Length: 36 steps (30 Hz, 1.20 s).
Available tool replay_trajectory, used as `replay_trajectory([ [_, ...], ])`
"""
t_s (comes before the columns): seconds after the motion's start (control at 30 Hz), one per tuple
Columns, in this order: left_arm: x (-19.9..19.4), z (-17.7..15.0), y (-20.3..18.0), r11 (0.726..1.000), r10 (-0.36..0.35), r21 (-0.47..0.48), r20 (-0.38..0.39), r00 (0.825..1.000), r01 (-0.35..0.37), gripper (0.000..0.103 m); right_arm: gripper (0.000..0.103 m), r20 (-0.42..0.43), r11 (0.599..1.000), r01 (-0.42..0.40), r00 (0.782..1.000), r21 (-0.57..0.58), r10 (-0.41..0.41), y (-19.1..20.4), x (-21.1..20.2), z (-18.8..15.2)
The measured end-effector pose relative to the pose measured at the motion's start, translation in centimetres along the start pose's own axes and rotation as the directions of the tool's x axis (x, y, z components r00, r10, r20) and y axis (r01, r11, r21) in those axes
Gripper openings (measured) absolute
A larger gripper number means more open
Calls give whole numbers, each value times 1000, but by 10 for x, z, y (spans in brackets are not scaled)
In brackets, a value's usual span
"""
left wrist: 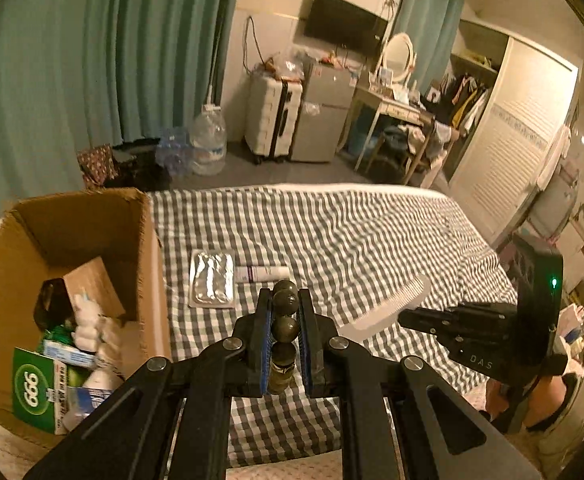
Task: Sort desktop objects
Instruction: 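Lift the bracelet and comb and carry them over the box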
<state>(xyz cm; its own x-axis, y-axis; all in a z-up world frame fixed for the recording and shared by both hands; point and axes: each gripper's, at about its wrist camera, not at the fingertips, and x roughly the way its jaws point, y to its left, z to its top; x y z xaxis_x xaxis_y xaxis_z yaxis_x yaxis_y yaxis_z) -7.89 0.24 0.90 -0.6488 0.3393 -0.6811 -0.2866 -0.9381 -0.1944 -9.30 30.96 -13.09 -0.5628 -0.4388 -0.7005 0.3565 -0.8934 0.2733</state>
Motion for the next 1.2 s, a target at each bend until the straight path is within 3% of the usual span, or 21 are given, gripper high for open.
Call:
replay_trajectory([
  [0.27, -34, 7, 2, 998, 39, 41, 97, 994, -44, 11, 3, 119, 1000, -10, 993, 30, 6, 12, -33, 4],
  [0.47, -56, 11, 4, 991, 93, 82, 171, 981, -108, 11, 3, 239, 995, -68, 970, 67, 50, 24, -65, 14],
  [0.67, -77, 16, 19, 989, 97, 85, 215, 972, -117, 11, 3, 325, 990, -125, 941, 68, 97, 44, -82, 33],
  [0.77, -90, 19, 29, 992, 78, 74, 239, 968, -98, 11, 3, 345, 986, -157, 929, 49, 131, 62, -82, 44],
  [0.97, -107, 20, 60, 984, 154, 48, 266, 952, -172, 11, 3, 361, 960, -279, 897, 14, 255, 107, -61, 72],
  [1.07, -106, 21, 81, 991, 127, 0, 252, 959, -131, 11, 3, 362, 939, -344, 877, 15, 316, 123, -47, 80],
  [1.2, -98, 19, 97, 982, 190, -20, 228, 955, -190, 11, 3, 345, 918, -397, 863, 11, 369, 139, -23, 86],
])
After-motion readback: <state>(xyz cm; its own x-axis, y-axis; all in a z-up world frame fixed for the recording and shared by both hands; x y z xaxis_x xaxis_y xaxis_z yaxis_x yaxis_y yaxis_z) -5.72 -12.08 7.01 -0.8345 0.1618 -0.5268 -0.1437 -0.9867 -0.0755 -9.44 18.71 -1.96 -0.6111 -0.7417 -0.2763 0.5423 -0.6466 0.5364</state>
